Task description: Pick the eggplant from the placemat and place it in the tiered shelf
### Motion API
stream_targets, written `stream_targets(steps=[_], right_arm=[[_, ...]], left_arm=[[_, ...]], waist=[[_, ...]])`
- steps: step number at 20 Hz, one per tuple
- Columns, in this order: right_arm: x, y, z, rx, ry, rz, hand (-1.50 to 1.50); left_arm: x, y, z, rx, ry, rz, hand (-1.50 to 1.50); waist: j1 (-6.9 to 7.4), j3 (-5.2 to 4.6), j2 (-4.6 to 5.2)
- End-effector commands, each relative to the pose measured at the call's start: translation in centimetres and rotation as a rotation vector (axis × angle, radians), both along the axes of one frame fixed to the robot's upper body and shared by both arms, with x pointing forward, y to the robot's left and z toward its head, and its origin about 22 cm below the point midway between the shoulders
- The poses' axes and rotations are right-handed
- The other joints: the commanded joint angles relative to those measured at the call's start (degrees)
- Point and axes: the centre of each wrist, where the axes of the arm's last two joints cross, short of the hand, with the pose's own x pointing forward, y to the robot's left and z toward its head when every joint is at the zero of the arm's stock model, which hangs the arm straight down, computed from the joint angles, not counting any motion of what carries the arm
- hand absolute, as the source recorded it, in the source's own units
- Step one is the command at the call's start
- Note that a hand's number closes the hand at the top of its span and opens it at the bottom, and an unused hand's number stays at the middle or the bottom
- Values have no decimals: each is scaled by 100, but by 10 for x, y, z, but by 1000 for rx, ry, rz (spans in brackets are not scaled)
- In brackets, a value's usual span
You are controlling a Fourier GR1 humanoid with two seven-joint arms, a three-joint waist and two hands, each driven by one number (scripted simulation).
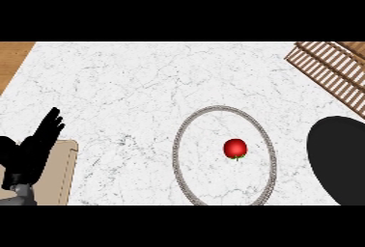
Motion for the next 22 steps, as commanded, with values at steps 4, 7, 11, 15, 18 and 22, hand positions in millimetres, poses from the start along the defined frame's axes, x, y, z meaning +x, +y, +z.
stream_targets(steps=[4, 7, 11, 15, 18, 22], right_arm=[[2, -42, -24, 5, 76, -48, -150], [11, -35, -28, -22, 63, -33, -150], [-1, -49, -44, -2, -39, 33, -150], [11, -37, -40, 96, -151, 34, -150], [0, -44, -12, 201, -257, 65, -150], [-15, -50, 0, 255, -317, 89, -150]], left_arm=[[-8, -7, 0, -6, -3, -1, 0], [-8, 16, 3, 0, -11, 6, 0], [-6, 13, 1, 0, 1, 2, 0], [2, 10, -1, -10, 8, 20, 0], [4, -6, -15, 4, -2, 19, 0], [-1, -5, -11, 6, 14, 5, 0]], waist=[[31, 1, 1], [49, -1, 9], [-43, 1, -21], [-16, 0, -4], [-85, -2, -20], [-128, -4, -45]])
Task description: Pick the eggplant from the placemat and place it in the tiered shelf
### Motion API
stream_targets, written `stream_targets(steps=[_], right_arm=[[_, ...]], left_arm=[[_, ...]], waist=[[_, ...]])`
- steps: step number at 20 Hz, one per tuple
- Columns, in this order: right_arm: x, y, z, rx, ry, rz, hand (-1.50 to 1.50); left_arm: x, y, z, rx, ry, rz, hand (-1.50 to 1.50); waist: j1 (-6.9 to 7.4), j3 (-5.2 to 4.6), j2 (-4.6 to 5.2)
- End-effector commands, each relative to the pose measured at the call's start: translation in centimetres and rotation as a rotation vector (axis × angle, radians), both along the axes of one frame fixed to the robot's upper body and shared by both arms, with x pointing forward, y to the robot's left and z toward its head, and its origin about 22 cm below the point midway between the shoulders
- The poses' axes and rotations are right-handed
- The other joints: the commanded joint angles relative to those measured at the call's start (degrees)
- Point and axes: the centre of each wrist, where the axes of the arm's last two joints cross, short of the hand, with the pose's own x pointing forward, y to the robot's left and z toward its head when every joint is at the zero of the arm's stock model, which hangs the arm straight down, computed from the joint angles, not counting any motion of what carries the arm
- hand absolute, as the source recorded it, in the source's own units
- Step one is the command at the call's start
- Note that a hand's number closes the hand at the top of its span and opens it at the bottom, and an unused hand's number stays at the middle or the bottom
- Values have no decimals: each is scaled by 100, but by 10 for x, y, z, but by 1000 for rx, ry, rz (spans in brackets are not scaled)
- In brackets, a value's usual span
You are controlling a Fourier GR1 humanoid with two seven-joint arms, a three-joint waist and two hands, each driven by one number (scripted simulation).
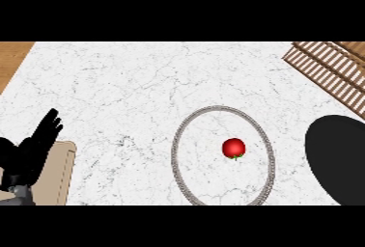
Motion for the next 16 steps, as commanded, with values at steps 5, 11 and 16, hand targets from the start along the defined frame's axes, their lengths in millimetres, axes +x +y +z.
stream_targets(steps=[5, 11, 16], right_arm=[[-44, -5, 53, 64, -233, 64, -150], [-113, -23, 83, 61, -312, 21, -150], [-187, -33, 115, 73, -311, -97, -150]], left_arm=[[4, 14, 3, 9, 8, 42, 0], [-8, 4, -6, -8, 18, 48, 0], [-16, 23, 14, -3, 19, 73, 0]], waist=[[-153, -9, -43], [-221, -7, -61], [-354, 3, -126]])
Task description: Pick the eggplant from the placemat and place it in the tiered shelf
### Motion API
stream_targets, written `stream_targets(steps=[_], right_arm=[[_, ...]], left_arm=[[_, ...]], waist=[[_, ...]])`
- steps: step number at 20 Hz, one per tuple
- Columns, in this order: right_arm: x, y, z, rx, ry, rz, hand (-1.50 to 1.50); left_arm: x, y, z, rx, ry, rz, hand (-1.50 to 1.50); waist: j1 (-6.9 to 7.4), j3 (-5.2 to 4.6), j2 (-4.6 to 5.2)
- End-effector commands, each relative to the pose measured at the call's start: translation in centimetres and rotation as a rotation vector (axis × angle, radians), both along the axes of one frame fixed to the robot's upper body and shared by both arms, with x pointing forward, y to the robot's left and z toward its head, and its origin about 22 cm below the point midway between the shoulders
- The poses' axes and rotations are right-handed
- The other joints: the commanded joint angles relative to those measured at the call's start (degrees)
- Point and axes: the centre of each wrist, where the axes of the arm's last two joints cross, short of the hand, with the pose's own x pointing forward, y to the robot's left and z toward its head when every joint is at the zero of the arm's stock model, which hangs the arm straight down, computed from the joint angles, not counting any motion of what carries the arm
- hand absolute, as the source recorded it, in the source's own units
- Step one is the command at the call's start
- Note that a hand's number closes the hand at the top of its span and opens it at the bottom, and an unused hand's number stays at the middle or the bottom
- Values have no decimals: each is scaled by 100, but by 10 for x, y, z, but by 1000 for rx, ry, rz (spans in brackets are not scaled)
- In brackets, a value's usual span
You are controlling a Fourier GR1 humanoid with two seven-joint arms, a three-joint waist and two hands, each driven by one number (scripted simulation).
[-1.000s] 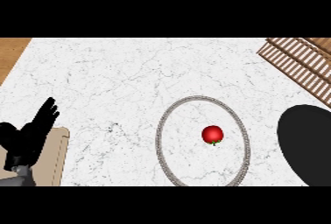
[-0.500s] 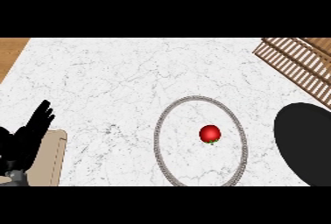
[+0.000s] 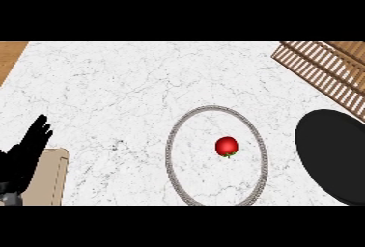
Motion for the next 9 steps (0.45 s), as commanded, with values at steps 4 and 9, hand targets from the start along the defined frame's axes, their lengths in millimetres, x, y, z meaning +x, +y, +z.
stream_targets(steps=[4, 9], right_arm=[[-106, -3, 44, -2, 99, -18, -150], [-177, 5, 50, -20, 48, -16, -150]], left_arm=[[-22, 11, -7, 3, 22, 50, 0], [-8, 12, -8, -9, 16, 54, 0]], waist=[[-301, 9, -105], [-348, 9, -55]])
